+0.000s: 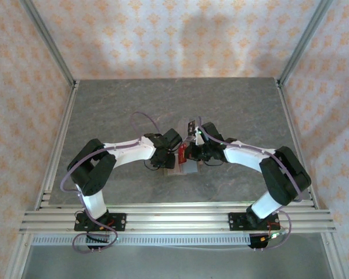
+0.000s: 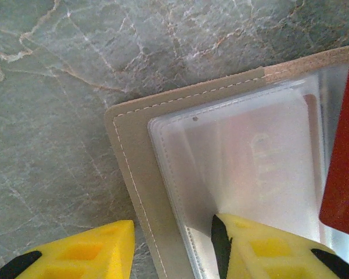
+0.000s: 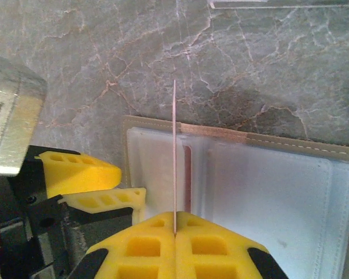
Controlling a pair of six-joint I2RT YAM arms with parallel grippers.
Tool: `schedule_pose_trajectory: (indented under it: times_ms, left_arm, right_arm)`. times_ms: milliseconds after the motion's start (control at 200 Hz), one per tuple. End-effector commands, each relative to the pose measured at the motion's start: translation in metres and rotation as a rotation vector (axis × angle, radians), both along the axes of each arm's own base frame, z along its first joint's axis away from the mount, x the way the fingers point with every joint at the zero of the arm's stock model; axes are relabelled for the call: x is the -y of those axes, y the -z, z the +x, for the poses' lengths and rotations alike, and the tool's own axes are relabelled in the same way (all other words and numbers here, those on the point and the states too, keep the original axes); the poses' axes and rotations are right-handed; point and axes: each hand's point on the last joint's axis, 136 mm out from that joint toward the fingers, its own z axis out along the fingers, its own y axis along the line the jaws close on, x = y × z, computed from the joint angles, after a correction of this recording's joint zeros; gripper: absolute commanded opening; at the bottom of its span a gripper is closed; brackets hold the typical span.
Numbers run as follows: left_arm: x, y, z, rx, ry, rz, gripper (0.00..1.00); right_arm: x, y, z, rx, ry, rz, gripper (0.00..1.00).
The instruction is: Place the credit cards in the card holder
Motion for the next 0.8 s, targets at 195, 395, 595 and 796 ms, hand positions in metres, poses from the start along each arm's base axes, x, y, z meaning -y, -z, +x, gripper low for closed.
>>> schedule_pose_trajectory:
  times_ms: [195, 395, 595, 796]
  left_arm:
    - [-0.024, 0.019, -0.017, -0.051, -0.024, 0.095, 0.41]
    - [-0.024, 0.019, -0.017, -0.054, -0.028, 0.093, 0.41]
    - [-0.024, 0.02, -0.018, -0.056, -0.029, 0.092, 0.41]
    - [-0.024, 0.019, -0.018, -0.057, -0.032, 0.092, 0.41]
  right_arm:
    - [0.005, 0.019, -0.001, 0.002, 0.004, -0.029, 0.0]
    - [0.011, 0.023, -0.002, 0.01, 0.01, -0.042, 0.0]
    - [0.019, 0.021, 0.001, 0.019, 0.035, -0.036, 0.0]
    - [0.019, 0.021, 0.005, 0.022, 0.037, -0.028, 0.0]
